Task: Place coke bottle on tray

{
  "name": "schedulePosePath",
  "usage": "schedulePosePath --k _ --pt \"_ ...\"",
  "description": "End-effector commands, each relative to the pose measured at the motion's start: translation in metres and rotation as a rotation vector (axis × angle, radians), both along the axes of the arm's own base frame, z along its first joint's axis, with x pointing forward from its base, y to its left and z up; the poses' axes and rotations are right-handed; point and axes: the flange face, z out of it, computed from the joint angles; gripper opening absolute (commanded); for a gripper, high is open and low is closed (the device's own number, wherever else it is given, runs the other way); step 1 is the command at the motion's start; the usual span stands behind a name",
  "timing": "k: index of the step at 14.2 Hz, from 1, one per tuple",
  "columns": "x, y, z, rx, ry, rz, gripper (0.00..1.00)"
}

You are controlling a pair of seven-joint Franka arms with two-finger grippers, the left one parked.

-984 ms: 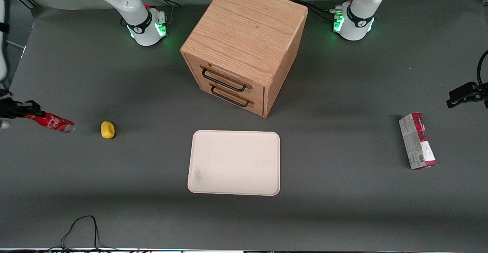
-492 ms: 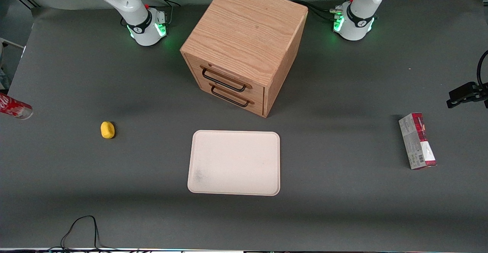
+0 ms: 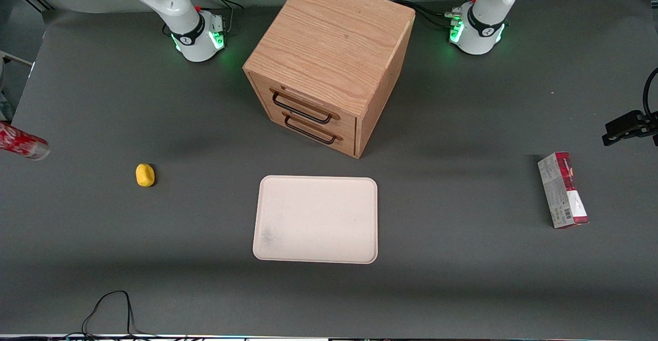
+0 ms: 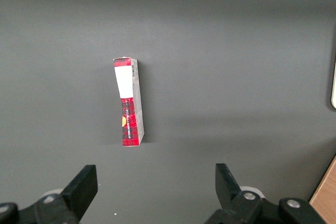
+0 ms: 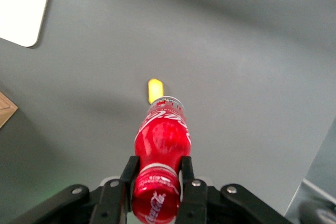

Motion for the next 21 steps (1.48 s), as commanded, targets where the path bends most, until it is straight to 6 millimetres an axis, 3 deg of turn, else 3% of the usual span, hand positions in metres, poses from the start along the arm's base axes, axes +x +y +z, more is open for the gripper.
schedulePosePath --k 1,4,8,12,16,19,21 --pt "0.033 0.07 0.004 -0.025 -0.022 0.014 0.0" --pt "0.06 0.159 -0.004 0.0 -0.041 0.031 0.0" --pt "0.086 0.274 -0.044 0.005 -0.032 0.062 0.0" --pt "0.083 0.375 -0.078 -0.017 -0.052 0.037 0.0" --pt "0.067 0.444 -0.092 -0.015 -0.063 0.024 0.0" --pt "0.059 0.462 -0.094 -0.014 -0.061 0.041 0.0" --pt "0.066 0.467 -0.112 -0.016 -0.053 0.045 0.0"
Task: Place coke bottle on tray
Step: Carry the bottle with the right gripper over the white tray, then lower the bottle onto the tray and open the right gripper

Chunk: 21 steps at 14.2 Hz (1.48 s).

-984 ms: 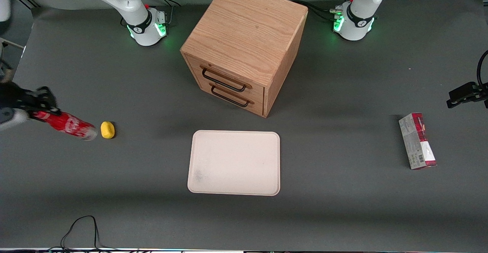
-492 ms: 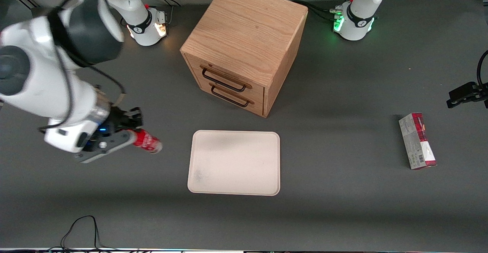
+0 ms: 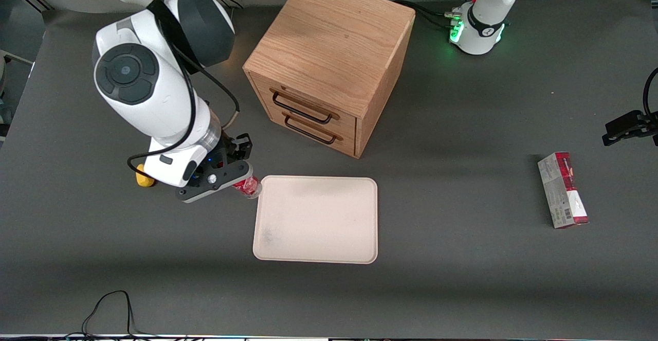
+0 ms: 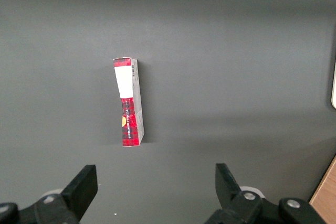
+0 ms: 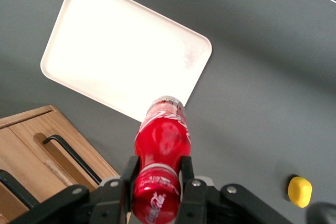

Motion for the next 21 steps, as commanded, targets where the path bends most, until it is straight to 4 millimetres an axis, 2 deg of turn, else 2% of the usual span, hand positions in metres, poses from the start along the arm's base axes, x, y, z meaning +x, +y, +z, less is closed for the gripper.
schedulePosePath --k 1,6,10,12,16,19,20,21 --pt "0.014 0.007 -0.014 0.0 -0.03 -0.021 0.0" --pt "0.054 0.01 -0.106 -0.002 -0.033 -0.031 0.0" --pt "0.071 0.011 -0.177 -0.016 -0.014 -0.034 0.0" --pt "0.076 0.013 -0.205 -0.02 -0.012 -0.035 0.0" --pt "0.078 0.012 -0.226 -0.029 -0.003 -0.036 0.0" --pt "0.077 0.012 -0.228 -0.031 -0.001 -0.044 0.0" --pt "0.077 0.012 -0.229 -0.03 0.001 -0.047 0.59" --pt "0.078 0.012 -0.229 -0.026 -0.007 -0.047 0.87"
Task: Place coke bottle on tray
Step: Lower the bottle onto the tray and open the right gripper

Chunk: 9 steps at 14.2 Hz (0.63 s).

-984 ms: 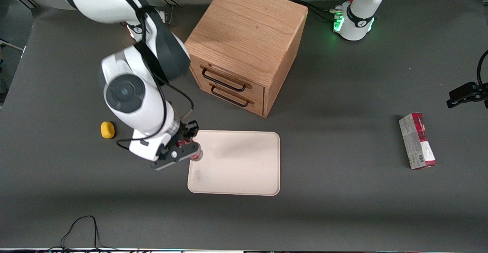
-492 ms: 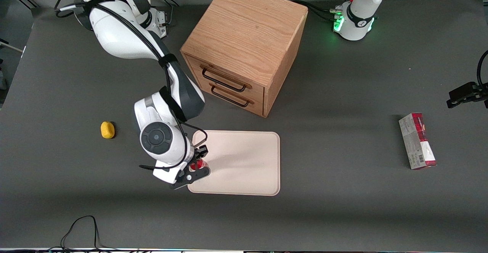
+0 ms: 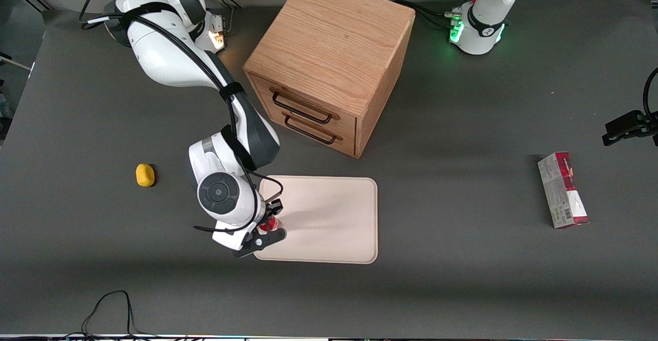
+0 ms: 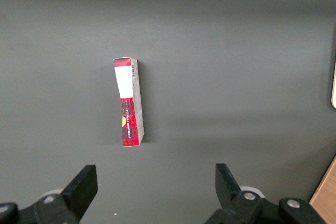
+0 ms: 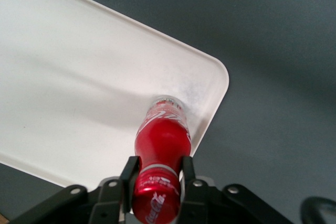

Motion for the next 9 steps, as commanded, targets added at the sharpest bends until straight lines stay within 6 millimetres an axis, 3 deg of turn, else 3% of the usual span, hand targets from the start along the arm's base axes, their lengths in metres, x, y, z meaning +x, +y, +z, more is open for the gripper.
schedulePosePath --k 1,6,9 --pt "0.005 0.002 0.007 0.001 -0.034 -0.019 1.0" --pt "0.004 0.002 0.022 0.006 -0.045 -0.022 1.0" --pt "-0.007 -0.005 0.073 0.003 -0.023 -0.029 1.0"
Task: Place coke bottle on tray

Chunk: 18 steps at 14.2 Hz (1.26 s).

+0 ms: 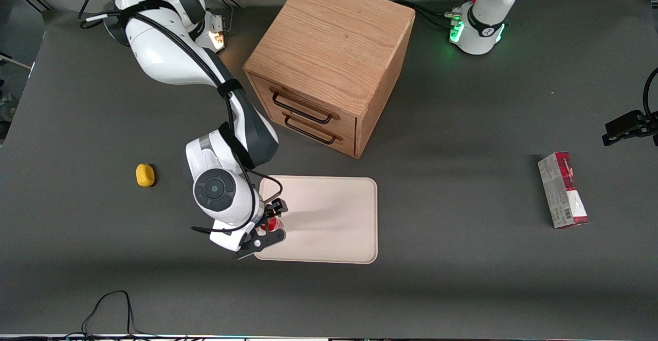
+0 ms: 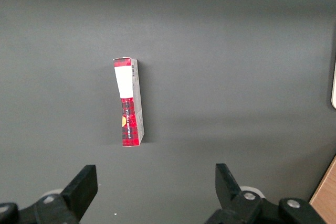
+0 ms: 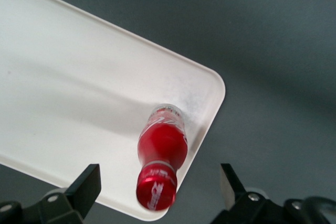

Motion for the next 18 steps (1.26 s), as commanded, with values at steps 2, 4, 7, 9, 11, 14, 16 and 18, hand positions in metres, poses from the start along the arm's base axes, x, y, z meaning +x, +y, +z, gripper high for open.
schedulePosePath --k 2,4,7,9,11,14,16,18 --pt "-0.024 -0.013 0.09 -0.023 0.035 -0.031 1.0" --pt "-0.048 -0.025 0.139 -0.048 0.085 -0.033 1.0" --pt "-0.085 -0.06 0.209 -0.075 0.119 -0.059 1.0" --pt "-0.11 -0.091 0.239 -0.076 0.123 -0.083 1.0" --pt "-0.132 -0.123 0.258 -0.069 0.128 -0.119 1.0" --pt "-0.147 -0.179 0.272 -0.038 0.106 -0.198 1.0" --pt "-0.154 -0.219 0.266 -0.001 0.068 -0.256 1.0" --pt "-0.161 -0.25 0.257 0.024 0.029 -0.305 1.0"
